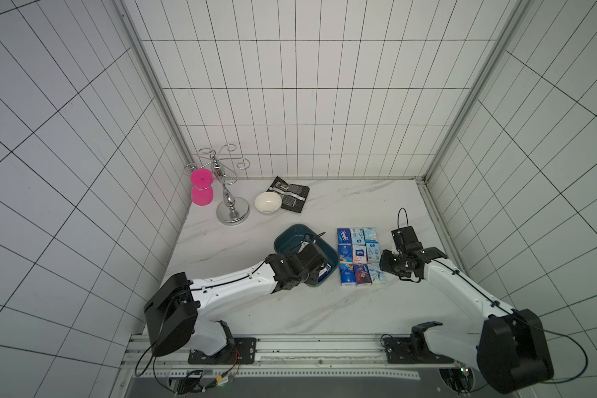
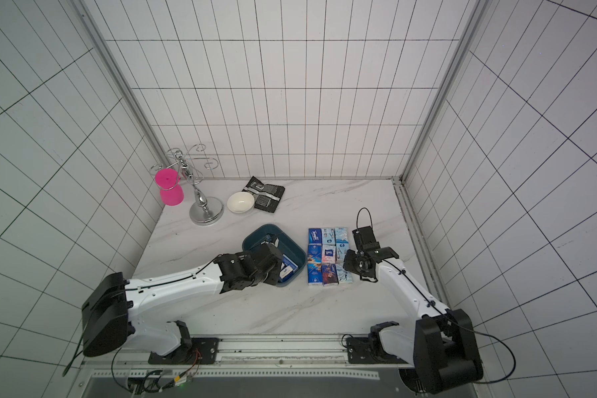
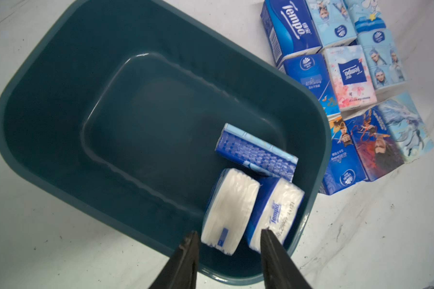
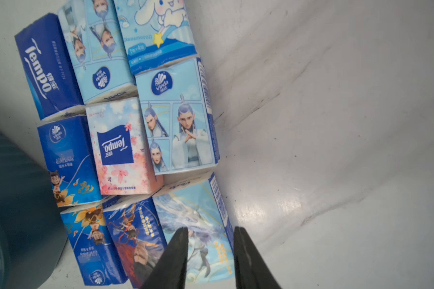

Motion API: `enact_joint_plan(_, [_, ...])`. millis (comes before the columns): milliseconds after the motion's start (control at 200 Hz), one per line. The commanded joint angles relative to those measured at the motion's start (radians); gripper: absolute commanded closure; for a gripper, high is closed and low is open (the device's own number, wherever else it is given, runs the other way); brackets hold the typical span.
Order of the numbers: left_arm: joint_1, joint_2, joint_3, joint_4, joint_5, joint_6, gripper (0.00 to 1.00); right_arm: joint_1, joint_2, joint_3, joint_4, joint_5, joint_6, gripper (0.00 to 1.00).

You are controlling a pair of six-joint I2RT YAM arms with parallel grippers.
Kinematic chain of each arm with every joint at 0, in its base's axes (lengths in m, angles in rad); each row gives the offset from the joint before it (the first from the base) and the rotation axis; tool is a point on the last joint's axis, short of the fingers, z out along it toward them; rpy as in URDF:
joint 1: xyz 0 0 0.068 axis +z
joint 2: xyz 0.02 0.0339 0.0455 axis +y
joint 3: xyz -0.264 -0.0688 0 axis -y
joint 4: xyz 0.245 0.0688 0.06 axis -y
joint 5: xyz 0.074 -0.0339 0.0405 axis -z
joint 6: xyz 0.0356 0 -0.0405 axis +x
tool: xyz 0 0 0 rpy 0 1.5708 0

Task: Take the pocket tissues out of the storage box
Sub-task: Move the pocket tissues to the center of the board, then pick up the pocket tissues from the storage box.

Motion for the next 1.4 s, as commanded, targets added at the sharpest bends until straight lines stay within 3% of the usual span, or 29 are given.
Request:
enact_joint_plan(0, [0.001,-0.014,-0.017,-0.002,-0.022,0.018,0.56,0.012,-0.007,0.016,0.009,-0.004,-0.009,0.65])
enact_joint_plan(755, [0.06,0.121,0.027,0.088,0.046,0.074,0.55,0.012,-0.029,0.009,0.011,-0.018,-0.012,0.63])
enact_joint_plan(1025, [0.081,0.088,0.002,0.115,0.087,0.069,0.77,0.015,-0.028,0.005,0.011,-0.026,-0.02,0.63])
enact_joint_plan(1394, [0.115,-0.058,0.036,0.065,0.037,0.074,0.79,0.071,-0.029,0.072,0.005,-0.066,-0.092,0.61])
